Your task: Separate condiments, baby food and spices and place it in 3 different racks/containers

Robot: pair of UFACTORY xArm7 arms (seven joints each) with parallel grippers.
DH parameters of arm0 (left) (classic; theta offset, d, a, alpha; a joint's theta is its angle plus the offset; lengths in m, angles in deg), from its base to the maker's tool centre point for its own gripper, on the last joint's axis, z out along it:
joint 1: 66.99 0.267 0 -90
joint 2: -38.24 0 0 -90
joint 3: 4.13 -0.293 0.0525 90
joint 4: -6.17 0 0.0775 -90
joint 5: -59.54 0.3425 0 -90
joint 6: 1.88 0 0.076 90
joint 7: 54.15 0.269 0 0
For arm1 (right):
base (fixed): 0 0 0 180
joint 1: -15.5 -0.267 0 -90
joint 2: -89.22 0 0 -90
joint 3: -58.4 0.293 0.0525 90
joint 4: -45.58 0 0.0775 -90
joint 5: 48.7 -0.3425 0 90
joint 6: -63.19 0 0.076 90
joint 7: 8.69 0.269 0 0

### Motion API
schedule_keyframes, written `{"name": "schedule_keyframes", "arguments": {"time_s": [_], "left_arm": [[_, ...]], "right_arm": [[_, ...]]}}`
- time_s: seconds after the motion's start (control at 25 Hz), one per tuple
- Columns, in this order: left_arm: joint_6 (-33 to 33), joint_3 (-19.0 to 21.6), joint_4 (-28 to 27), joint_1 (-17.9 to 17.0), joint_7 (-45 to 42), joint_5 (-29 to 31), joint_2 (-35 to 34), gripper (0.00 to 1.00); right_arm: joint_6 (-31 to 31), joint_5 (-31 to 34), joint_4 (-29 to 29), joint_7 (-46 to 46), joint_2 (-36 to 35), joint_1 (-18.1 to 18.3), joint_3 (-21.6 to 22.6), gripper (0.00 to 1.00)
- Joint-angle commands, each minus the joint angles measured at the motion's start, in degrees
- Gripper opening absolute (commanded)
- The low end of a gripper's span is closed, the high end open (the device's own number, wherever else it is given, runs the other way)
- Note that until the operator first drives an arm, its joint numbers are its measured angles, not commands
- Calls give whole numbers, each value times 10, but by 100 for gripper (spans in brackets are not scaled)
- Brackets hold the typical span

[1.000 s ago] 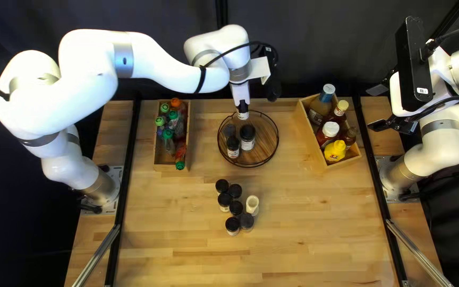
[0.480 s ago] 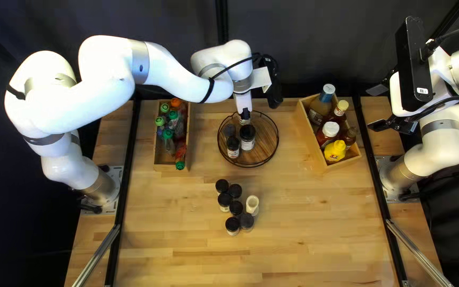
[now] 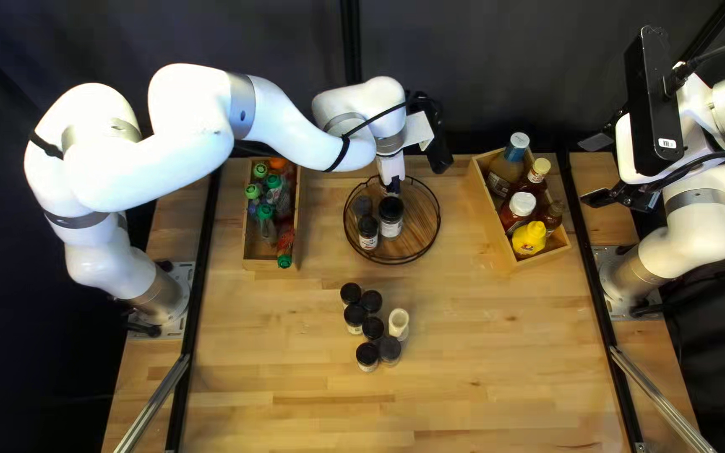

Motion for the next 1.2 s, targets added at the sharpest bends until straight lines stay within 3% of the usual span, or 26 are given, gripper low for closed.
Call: {"name": "schedule_keyframes", "arguments": {"time_s": [0.04,0.16,0.24,0.28,0.36,0.44,0.56,1.2], "left_arm": [[-1,0,2,-1,-4,-1,2,3],[-3,1,1,-1,-4,-3,5,10],[-7,2,0,-1,-2,-4,4,32],[-8,2,0,-1,-2,-4,5,53],[-14,3,-5,-1,1,-5,7,81],[-21,5,-9,-1,5,-6,7,94],[-32,6,-17,-3,6,-6,8,100],[-124,16,-28,-15,30,4,-60,100]], "right_arm": [[0,0,0,0,0,0,0,100],[0,0,0,0,0,0,0,100],[0,0,0,0,0,0,0,100],[0,0,0,0,0,0,0,100],[0,0,0,0,0,0,0,100],[0,0,0,0,0,0,0,100],[0,0,0,0,0,0,0,100],[0,0,0,0,0,0,0,100]]}}
